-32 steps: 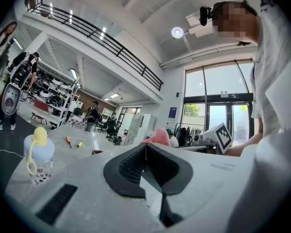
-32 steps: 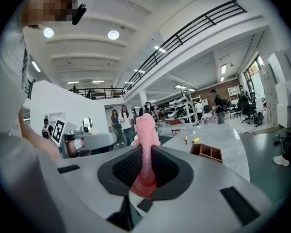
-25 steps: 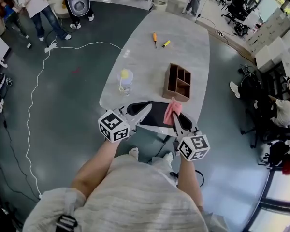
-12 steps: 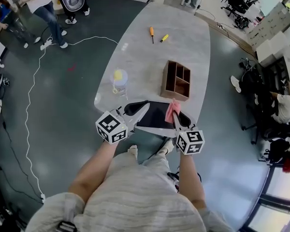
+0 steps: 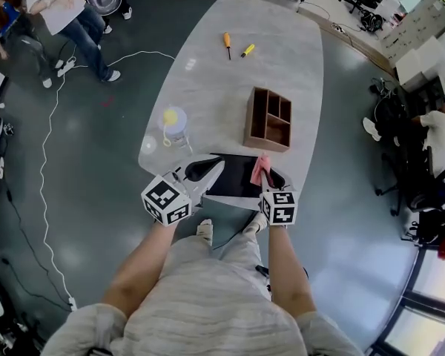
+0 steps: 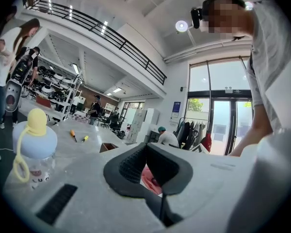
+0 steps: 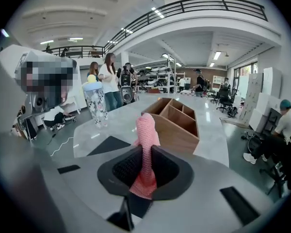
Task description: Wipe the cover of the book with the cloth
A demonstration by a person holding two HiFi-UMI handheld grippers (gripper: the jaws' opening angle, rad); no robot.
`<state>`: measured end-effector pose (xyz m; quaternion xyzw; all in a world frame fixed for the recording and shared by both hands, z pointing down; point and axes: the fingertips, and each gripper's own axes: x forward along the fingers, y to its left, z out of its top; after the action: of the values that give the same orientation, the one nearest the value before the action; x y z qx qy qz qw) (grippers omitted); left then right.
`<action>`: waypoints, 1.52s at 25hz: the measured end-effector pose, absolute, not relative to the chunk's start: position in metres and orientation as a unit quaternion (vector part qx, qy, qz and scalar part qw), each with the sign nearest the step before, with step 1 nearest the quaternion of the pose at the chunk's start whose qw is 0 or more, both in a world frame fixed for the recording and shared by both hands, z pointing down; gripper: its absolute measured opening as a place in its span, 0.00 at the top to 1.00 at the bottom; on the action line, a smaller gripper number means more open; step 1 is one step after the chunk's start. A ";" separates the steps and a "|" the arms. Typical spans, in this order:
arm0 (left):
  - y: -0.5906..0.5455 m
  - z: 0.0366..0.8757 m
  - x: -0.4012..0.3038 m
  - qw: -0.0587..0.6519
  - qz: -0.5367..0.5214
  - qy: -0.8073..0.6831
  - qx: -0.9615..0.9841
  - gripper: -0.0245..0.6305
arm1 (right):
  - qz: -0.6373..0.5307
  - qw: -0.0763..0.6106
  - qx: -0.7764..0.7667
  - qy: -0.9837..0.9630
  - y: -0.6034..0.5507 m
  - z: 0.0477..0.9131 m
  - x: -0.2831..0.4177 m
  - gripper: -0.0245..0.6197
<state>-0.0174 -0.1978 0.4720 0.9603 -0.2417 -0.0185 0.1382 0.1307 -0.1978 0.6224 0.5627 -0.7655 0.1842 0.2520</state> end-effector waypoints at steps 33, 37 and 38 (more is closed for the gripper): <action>-0.187 0.485 -0.061 0.147 -0.003 -0.274 0.950 0.94 | 0.228 0.368 0.508 -0.745 -0.213 0.692 0.052 0.89; -0.184 0.484 -0.065 0.149 -0.004 -0.276 0.950 0.94 | 0.235 0.363 0.495 -0.754 -0.208 0.691 0.028 0.89; -0.183 0.484 -0.065 0.148 -0.004 -0.275 0.950 0.94 | 0.234 0.361 0.491 -0.758 -0.208 0.691 0.023 0.89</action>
<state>-0.0649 -0.1832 0.4845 0.9500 -0.2746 -0.0037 0.1484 0.0225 -0.2080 0.6910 0.4906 -0.7579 0.2335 0.3610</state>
